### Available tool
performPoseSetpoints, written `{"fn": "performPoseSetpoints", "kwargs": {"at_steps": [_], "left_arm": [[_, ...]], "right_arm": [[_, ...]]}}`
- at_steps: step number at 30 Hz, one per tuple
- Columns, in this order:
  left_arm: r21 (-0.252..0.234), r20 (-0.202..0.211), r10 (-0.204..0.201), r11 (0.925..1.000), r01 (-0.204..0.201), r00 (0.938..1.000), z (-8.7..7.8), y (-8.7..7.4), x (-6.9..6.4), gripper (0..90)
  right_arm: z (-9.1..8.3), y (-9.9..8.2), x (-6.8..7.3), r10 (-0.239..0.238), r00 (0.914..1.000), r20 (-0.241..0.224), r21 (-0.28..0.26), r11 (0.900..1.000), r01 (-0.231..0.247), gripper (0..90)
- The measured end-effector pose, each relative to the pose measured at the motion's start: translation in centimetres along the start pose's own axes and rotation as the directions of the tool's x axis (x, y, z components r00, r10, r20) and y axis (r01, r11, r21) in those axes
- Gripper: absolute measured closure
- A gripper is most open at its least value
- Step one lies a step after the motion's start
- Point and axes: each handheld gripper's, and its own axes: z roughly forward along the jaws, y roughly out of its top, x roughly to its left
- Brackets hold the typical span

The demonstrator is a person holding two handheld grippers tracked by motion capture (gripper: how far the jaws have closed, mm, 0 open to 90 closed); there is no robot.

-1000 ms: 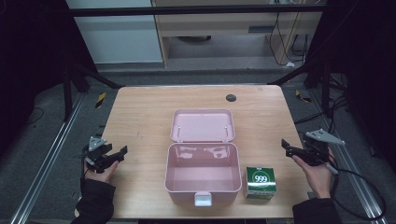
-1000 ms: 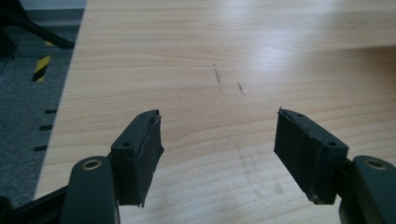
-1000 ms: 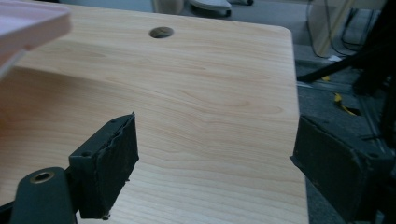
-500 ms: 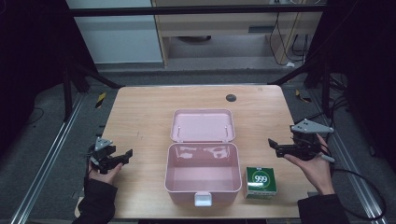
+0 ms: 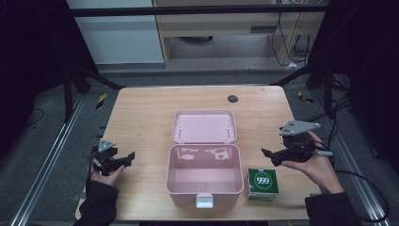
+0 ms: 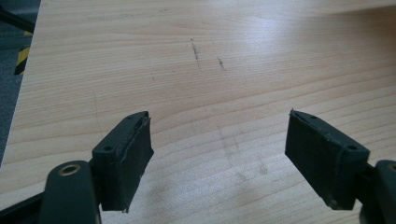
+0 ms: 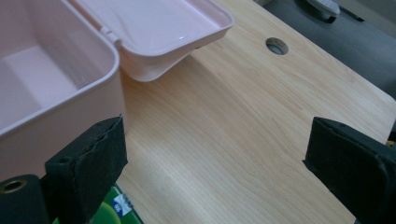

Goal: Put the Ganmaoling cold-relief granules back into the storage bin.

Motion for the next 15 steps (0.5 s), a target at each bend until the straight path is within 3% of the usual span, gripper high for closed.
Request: {"fn": "performPoseSetpoints", "kwargs": {"at_steps": [3,4,7,15], "left_arm": [[0.002,0.001,0.004,1.0,-0.004,1.0,0.0,0.0,0.0,21.8],[0.006,0.001,0.008,0.9999,-0.008,1.0,0.0,0.0,0.0,21.8],[0.008,0.004,0.011,0.9999,-0.011,0.9999,0.1,0.0,-0.1,21.8],[0.019,0.003,0.02,0.9996,-0.02,0.9998,0.2,0.0,-0.2,22.0]], "right_arm": [[0.0,0.1,0.3,-0.041,0.9989,-0.023,0.007,0.9991,0.041,5.2],[-0.1,0.2,0.7,-0.077,0.9959,-0.047,0.015,0.9969,0.078,4.9],[0.0,0.3,1.1,-0.11,0.9905,-0.082,0.033,0.993,0.113,4.5],[-0.2,0.2,2.3,-0.186,0.9677,-0.171,0.089,0.9752,0.203,4.2]]}}
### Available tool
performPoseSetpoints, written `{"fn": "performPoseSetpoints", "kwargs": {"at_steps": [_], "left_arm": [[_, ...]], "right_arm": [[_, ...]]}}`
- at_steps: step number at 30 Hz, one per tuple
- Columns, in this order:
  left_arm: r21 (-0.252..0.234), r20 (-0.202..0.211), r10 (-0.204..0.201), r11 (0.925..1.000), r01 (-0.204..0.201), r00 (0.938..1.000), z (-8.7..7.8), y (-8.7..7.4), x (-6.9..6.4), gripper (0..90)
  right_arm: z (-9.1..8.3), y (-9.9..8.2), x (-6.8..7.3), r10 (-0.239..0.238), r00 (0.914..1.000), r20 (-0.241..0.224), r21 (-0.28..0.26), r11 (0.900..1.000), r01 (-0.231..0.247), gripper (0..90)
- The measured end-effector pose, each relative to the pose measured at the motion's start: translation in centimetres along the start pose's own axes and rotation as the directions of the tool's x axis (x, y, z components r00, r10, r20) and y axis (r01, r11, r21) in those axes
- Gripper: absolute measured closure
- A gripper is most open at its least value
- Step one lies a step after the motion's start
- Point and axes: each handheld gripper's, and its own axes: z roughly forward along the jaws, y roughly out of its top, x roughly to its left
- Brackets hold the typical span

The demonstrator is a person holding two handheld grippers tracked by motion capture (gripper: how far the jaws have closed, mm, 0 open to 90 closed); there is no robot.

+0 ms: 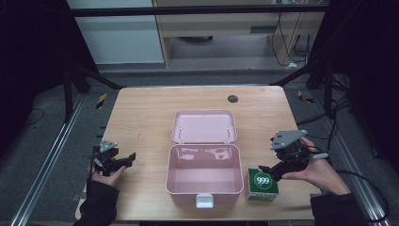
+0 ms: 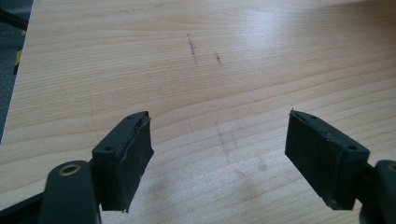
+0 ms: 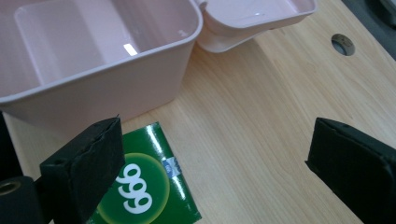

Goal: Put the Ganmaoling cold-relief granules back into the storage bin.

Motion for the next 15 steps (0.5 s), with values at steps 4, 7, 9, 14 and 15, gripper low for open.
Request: {"fn": "performPoseSetpoints", "kwargs": {"at_steps": [4,7,9,14,15], "left_arm": [[0.002,0.003,0.003,1.0,-0.004,1.0,0.0,0.0,0.0,22.2],[0.006,0.002,0.008,0.9999,-0.008,1.0,0.0,0.0,-0.1,22.4],[0.006,0.003,0.009,0.9999,-0.009,1.0,0.0,0.0,-0.1,22.5],[0.008,0.003,0.011,0.9999,-0.011,0.9999,0.1,0.0,-0.1,22.6],[0.009,0.004,0.012,0.9999,-0.012,0.9999,0.1,0.0,-0.1,22.6]], "right_arm": [[0.0,0.1,0.4,-0.032,0.9988,-0.036,0.027,0.9991,0.033,4.2],[0.3,0.1,0.6,-0.064,0.9956,-0.068,0.052,0.9964,0.068,4.2],[0.4,0.1,0.8,-0.077,0.9935,-0.085,0.069,0.9942,0.083,4.1],[0.8,0.1,1.1,-0.106,0.988,-0.112,0.098,0.9883,0.117,3.2],[0.9,0.0,1.2,-0.107,0.9879,-0.113,0.103,0.9875,0.119,3.1]]}}
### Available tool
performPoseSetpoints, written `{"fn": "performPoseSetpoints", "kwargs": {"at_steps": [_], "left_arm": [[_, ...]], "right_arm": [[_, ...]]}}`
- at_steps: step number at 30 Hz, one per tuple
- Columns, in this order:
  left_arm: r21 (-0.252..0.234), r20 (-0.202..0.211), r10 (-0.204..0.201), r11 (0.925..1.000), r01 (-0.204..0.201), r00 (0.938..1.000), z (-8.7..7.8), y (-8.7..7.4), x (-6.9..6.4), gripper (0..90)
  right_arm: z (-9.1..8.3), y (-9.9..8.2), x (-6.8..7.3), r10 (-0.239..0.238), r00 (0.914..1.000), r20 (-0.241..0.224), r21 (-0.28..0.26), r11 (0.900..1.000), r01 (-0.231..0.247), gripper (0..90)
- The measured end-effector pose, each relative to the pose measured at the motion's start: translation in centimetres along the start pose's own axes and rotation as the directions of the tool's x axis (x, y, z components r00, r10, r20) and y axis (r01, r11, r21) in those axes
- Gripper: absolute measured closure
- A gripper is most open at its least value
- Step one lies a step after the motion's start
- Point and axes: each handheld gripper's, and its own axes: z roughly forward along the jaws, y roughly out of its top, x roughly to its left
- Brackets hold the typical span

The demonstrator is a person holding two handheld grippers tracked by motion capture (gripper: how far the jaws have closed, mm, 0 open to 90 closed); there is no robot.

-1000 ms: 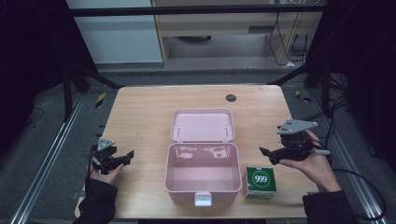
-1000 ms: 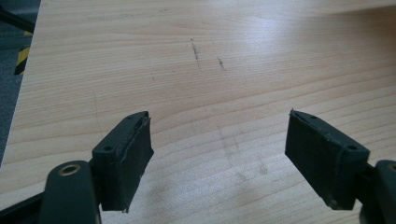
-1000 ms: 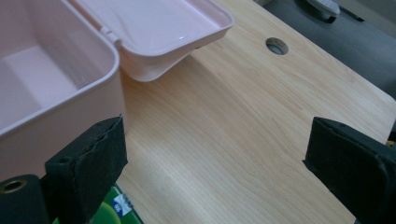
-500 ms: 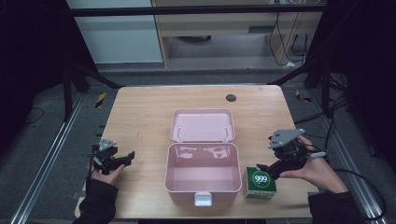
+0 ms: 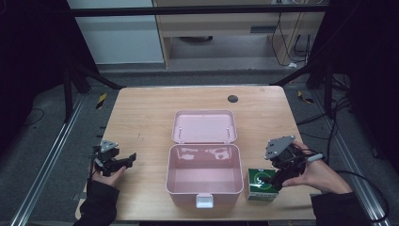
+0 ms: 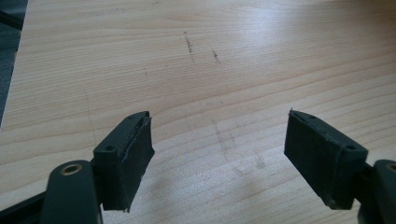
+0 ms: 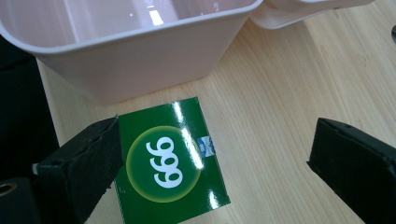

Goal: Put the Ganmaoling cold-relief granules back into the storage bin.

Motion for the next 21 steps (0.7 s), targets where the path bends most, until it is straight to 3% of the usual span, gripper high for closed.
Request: {"fn": "performPoseSetpoints", "kwargs": {"at_steps": [21], "left_arm": [[0.003,0.002,0.004,1.0,-0.004,1.0,0.1,0.0,-0.1,23.2]], "right_arm": [[2.7,-0.1,1.3,-0.079,0.9907,-0.111,0.123,0.9881,0.092,2.1]]}}
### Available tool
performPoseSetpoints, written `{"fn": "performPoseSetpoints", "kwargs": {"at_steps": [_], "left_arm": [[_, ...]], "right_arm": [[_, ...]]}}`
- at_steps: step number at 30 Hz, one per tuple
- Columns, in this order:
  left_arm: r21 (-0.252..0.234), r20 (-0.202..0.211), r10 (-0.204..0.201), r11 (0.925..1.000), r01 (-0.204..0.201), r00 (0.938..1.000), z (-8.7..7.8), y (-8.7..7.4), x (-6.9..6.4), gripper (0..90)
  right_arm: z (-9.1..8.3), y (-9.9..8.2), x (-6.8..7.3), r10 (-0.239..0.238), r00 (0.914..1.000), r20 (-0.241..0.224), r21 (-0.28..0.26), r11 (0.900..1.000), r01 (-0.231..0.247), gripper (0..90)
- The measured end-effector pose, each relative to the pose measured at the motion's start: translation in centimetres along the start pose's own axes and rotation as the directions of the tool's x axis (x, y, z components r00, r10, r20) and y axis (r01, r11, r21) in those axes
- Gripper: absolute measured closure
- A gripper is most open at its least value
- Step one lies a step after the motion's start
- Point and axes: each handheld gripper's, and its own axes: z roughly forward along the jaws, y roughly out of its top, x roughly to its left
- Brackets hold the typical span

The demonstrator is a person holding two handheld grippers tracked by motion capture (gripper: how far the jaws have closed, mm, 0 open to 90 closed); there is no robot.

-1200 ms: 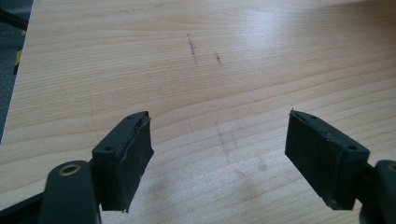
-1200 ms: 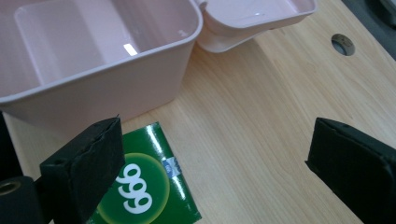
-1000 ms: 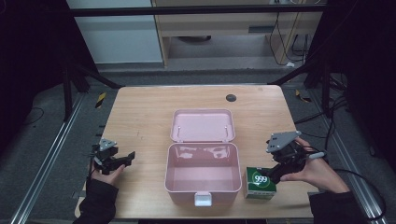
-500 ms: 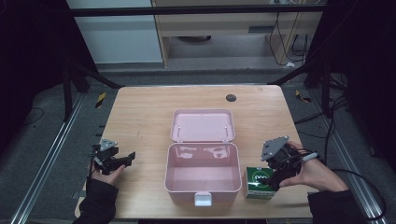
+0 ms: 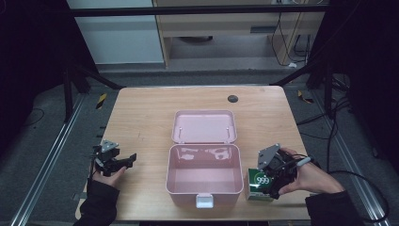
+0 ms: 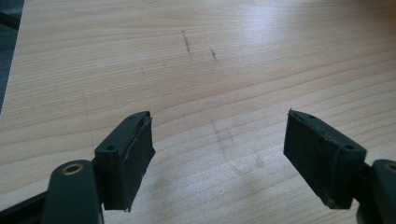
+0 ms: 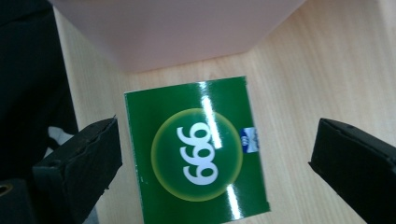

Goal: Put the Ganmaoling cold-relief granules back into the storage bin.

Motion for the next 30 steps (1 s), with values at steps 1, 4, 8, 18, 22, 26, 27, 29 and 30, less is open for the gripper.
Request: {"fn": "performPoseSetpoints", "kwargs": {"at_steps": [1,4,8,18,22,26,27,29,30], "left_arm": [[0.0,-0.001,0.003,1.0,-0.003,1.0,0.0,0.0,0.0,23.2],[0.0,-0.003,0.001,1.0,-0.001,1.0,0.0,0.0,0.0,23.3],[0.004,-0.003,0.006,1.0,-0.006,1.0,0.0,0.0,0.0,23.4],[0.005,-0.005,0.007,1.0,-0.007,1.0,0.0,0.0,0.0,23.6],[0.006,-0.007,0.008,1.0,-0.008,0.9999,0.0,0.0,0.0,23.7],[0.006,-0.008,0.009,0.9999,-0.009,0.9999,0.1,0.0,0.0,23.7],[0.006,-0.008,0.009,0.9999,-0.009,0.9999,0.1,0.0,0.0,23.8],[0.007,-0.006,0.011,0.9999,-0.011,0.9999,0.1,0.0,0.0,23.8],[0.009,-0.007,0.012,0.9999,-0.012,0.9999,0.1,0.0,0.0,23.8]], "right_arm": [[0.4,0.0,0.1,-0.006,0.9999,-0.009,0.012,0.9999,0.006,2.0],[0.8,-0.1,0.1,-0.01,0.9998,-0.014,0.026,0.9996,0.01,2.0],[1.3,-0.3,0.2,-0.009,0.9996,-0.026,0.042,0.9991,0.01,2.1],[2.8,-0.4,0.3,-0.01,0.9988,-0.048,0.085,0.9963,0.014,2.2],[3.3,-0.6,0.3,-0.014,0.9984,-0.055,0.095,0.9953,0.02,2.7],[4.0,-0.7,0.3,-0.013,0.9975,-0.07,0.111,0.9936,0.021,4.0],[4.0,-0.7,0.3,-0.013,0.9975,-0.07,0.111,0.9936,0.021,4.0],[4.3,-0.8,0.3,-0.01,0.9974,-0.071,0.113,0.9934,0.018,4.7],[4.6,-1.0,0.2,-0.004,0.997,-0.077,0.114,0.9934,0.013,5.7]]}}
